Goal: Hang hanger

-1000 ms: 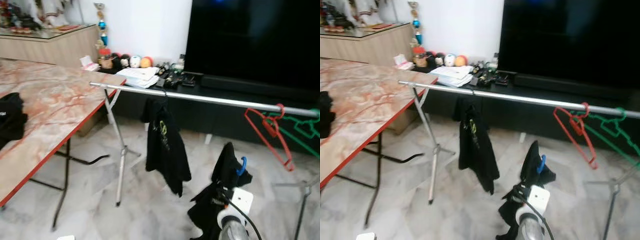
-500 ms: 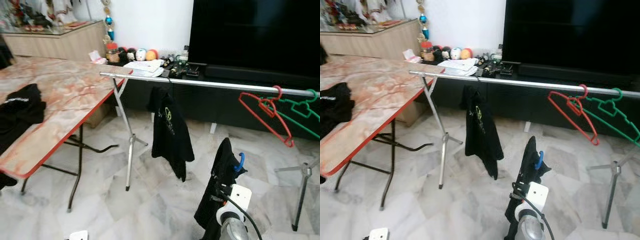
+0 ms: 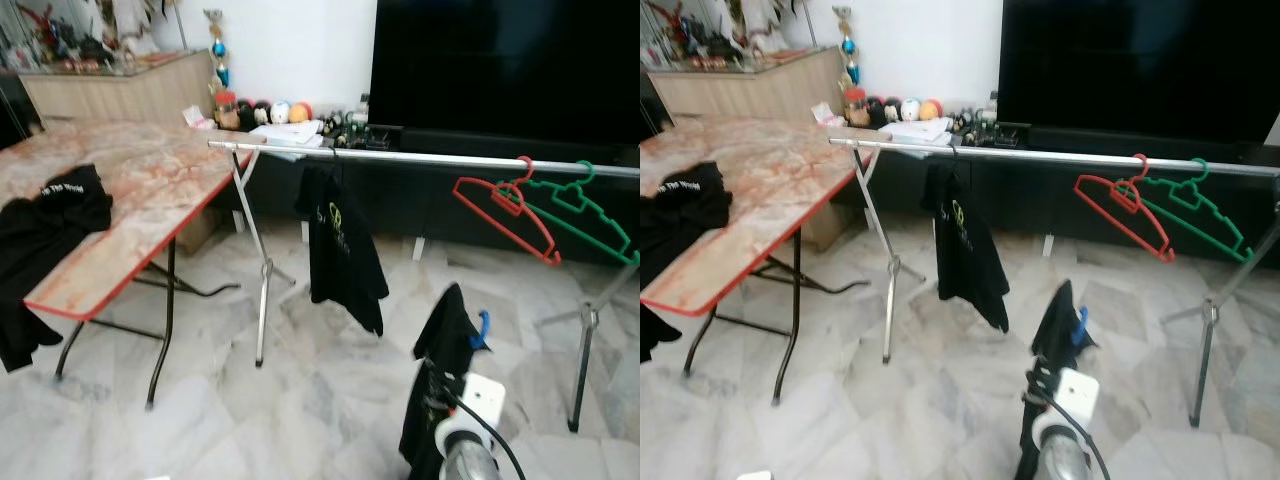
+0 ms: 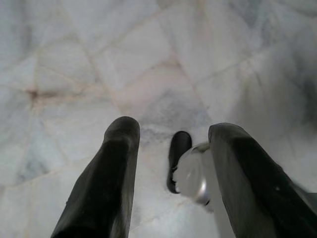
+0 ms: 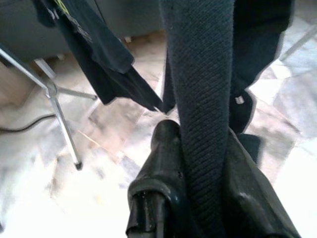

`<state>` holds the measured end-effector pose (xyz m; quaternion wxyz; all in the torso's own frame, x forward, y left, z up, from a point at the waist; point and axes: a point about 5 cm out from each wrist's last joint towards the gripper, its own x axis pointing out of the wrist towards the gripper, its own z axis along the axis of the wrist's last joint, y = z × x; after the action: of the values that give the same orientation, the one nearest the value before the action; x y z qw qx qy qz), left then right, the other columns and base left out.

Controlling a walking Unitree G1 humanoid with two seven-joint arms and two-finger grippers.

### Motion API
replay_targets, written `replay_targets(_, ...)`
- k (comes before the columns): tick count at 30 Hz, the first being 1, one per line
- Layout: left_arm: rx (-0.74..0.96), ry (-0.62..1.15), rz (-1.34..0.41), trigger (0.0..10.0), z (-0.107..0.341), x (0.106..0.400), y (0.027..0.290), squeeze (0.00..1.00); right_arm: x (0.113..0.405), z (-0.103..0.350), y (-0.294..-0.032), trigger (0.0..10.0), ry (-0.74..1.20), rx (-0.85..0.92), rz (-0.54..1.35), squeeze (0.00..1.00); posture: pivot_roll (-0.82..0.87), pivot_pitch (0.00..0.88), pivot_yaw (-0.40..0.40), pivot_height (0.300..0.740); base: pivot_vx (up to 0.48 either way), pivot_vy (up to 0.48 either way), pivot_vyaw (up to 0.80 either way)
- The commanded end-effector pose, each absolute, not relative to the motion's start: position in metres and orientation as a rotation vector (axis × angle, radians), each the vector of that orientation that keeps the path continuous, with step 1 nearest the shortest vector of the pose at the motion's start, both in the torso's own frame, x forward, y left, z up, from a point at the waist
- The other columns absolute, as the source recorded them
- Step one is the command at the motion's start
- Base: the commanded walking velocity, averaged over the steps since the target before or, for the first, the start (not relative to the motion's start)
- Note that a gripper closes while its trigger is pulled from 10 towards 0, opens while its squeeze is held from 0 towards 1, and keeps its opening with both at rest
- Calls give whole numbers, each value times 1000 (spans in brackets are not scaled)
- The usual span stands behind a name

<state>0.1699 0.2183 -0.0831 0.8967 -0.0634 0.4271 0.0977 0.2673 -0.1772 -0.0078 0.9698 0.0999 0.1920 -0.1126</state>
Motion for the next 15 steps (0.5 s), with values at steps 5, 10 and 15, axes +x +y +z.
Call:
replay_targets(5, -129, 891, 212, 10000, -82, 171, 220, 0, 278, 4, -171, 10000, 334, 205, -203, 0, 136, 1, 9, 740, 0, 345, 0)
replay_targets(10, -129, 885, 210, 10000, -82, 173, 219, 0, 278, 4, -171, 10000, 334, 206, -203, 0, 137, 2, 9, 740, 0, 480, 0)
replay_targets(15, -129, 882, 208, 10000, -81, 173, 219, 0, 278, 4, -171, 10000, 333, 205, -203, 0, 137, 1, 10, 740, 0, 480, 0)
